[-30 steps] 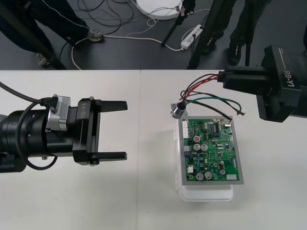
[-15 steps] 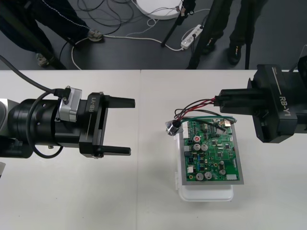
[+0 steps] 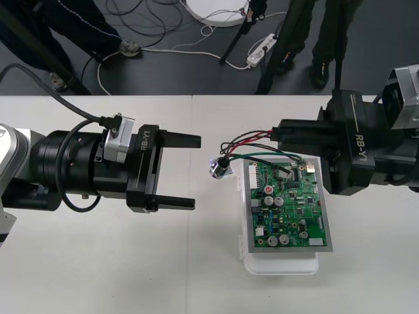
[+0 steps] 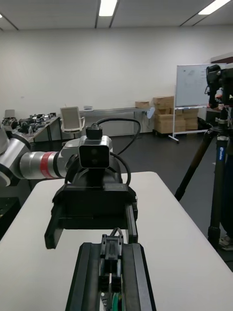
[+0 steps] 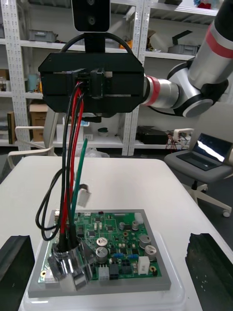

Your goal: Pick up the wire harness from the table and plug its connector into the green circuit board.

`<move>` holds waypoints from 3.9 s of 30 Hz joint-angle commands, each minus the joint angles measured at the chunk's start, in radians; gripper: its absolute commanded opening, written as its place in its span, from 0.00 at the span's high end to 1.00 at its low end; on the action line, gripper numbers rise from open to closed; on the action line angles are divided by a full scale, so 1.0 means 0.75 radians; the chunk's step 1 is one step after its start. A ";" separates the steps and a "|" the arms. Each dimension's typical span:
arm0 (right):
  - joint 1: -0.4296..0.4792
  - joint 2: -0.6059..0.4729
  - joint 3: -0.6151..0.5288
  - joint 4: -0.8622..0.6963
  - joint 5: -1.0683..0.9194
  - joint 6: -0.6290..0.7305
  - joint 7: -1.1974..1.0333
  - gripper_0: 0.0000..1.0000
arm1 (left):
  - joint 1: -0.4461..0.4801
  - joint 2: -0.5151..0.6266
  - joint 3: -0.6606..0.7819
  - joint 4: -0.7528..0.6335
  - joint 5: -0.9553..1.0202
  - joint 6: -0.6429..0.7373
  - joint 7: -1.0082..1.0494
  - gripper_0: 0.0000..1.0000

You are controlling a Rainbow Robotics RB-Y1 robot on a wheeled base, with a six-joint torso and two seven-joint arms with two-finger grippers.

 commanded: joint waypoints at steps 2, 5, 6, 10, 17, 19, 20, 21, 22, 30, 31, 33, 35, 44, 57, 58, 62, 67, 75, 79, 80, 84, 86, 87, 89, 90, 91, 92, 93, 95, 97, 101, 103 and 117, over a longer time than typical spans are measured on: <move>-0.045 0.030 0.036 -0.047 0.056 0.019 0.006 1.00 | -0.064 0.039 -0.026 -0.011 0.023 0.117 0.083 0.08; -0.047 0.030 0.038 -0.047 0.097 0.019 -0.002 1.00 | -0.064 0.043 -0.026 -0.011 0.023 0.122 0.093 0.08; -0.045 0.032 0.042 -0.047 0.099 0.019 -0.004 1.00 | -0.064 0.045 -0.026 -0.011 0.023 0.122 0.095 0.08; -0.047 0.040 0.073 -0.037 0.097 0.023 -0.008 1.00 | -0.064 0.058 -0.028 -0.011 0.023 0.128 0.107 0.08; -0.049 0.066 0.104 -0.033 0.107 0.047 -0.010 1.00 | -0.064 0.064 -0.026 -0.015 0.025 0.136 0.119 0.08; -0.049 0.079 0.104 -0.035 0.115 0.047 -0.010 1.00 | -0.064 0.064 -0.026 -0.015 0.021 0.142 0.122 0.08; -0.049 0.085 0.106 -0.035 0.121 0.047 -0.010 1.00 | -0.064 0.064 -0.026 -0.015 0.021 0.144 0.126 0.08; -0.049 0.091 0.106 -0.035 0.125 0.047 -0.010 1.00 | -0.064 0.064 -0.028 -0.015 0.021 0.144 0.126 0.08; -0.049 0.099 0.108 -0.035 0.131 0.047 -0.010 1.00 | -0.064 0.064 -0.026 -0.015 0.021 0.146 0.130 0.08; -0.049 0.136 0.120 -0.033 0.187 0.047 -0.016 1.00 | -0.064 0.064 -0.028 -0.020 0.021 0.158 0.132 0.08; -0.049 0.138 0.122 -0.033 0.185 0.047 -0.018 1.00 | -0.064 0.064 -0.028 -0.022 0.021 0.158 0.134 0.08; -0.049 0.146 0.122 -0.033 0.185 0.047 -0.023 1.00 | -0.064 0.064 -0.026 -0.020 0.023 0.158 0.134 0.08; -0.049 0.156 0.124 -0.033 0.183 0.047 -0.023 1.00 | -0.064 0.062 -0.026 -0.020 0.023 0.160 0.134 0.08; -0.047 0.201 0.153 -0.033 0.207 0.047 -0.023 1.00 | -0.064 0.064 -0.026 -0.020 0.019 0.173 0.132 0.08; -0.047 0.273 0.188 -0.023 0.344 0.060 -0.039 1.00 | -0.064 0.064 -0.026 -0.020 0.011 0.175 0.132 0.08; -0.049 0.275 0.200 -0.021 0.344 0.068 -0.041 1.00 | -0.064 0.062 -0.026 -0.020 0.011 0.175 0.132 0.08; -0.059 0.273 0.255 -0.021 0.346 0.123 -0.043 1.00 | -0.064 0.064 -0.026 -0.020 0.011 0.175 0.134 0.08; -0.061 0.275 0.263 -0.021 0.365 0.139 -0.043 1.00 | -0.064 0.062 -0.026 -0.020 0.015 0.175 0.134 0.08; -0.061 0.275 0.263 -0.021 0.352 0.150 -0.045 1.00 | -0.064 0.062 -0.026 -0.022 0.017 0.177 0.134 0.08; -0.061 0.281 0.265 -0.021 0.350 0.154 -0.035 1.00 | -0.064 0.062 -0.028 -0.020 0.017 0.175 0.132 0.08; -0.063 0.281 0.269 -0.021 0.358 0.158 -0.045 1.00 | -0.064 0.062 -0.026 -0.020 0.015 0.175 0.132 0.08; -0.071 0.279 0.274 0.000 0.377 0.164 -0.061 1.00 | -0.062 0.058 -0.028 -0.020 0.015 0.177 0.132 0.08; -0.082 0.279 0.280 0.016 0.367 0.162 -0.063 1.00 | -0.062 0.058 -0.026 -0.020 0.015 0.175 0.132 0.08; -0.086 0.279 0.282 0.018 0.363 0.162 -0.066 1.00 | -0.062 0.058 -0.026 -0.022 0.015 0.177 0.132 0.08; -0.090 0.281 0.280 0.018 0.356 0.162 -0.068 1.00 | -0.062 0.056 -0.028 -0.020 0.015 0.177 0.132 0.08; -0.092 0.279 0.282 0.018 0.350 0.164 -0.068 1.00 | -0.062 0.058 -0.026 -0.020 0.015 0.177 0.132 0.08; -0.092 0.279 0.282 0.016 0.332 0.164 -0.066 1.00 | -0.062 0.056 -0.026 -0.020 0.015 0.177 0.134 0.08; -0.094 0.281 0.282 0.018 0.311 0.164 -0.063 1.00 | -0.062 0.058 -0.026 -0.020 0.013 0.177 0.134 0.08; -0.096 0.281 0.282 0.016 0.291 0.168 -0.055 1.00 | -0.062 0.056 -0.028 -0.020 0.013 0.175 0.134 0.08; -0.100 0.279 0.278 0.018 0.275 0.168 -0.053 1.00 | -0.062 0.058 -0.026 -0.022 0.015 0.177 0.132 0.08; -0.100 0.279 0.278 0.016 0.273 0.168 -0.049 1.00 | -0.062 0.058 -0.028 -0.022 0.017 0.175 0.132 0.08; -0.100 0.281 0.276 0.018 0.273 0.176 -0.045 1.00 | -0.064 0.056 -0.028 -0.024 0.023 0.175 0.134 0.08; -0.098 0.281 0.276 0.018 0.273 0.178 -0.045 1.00 | -0.064 0.056 -0.028 -0.026 0.025 0.177 0.132 0.08; -0.098 0.287 0.278 0.024 0.324 0.189 -0.051 1.00 | -0.088 0.056 -0.028 -0.040 0.080 0.185 0.138 0.08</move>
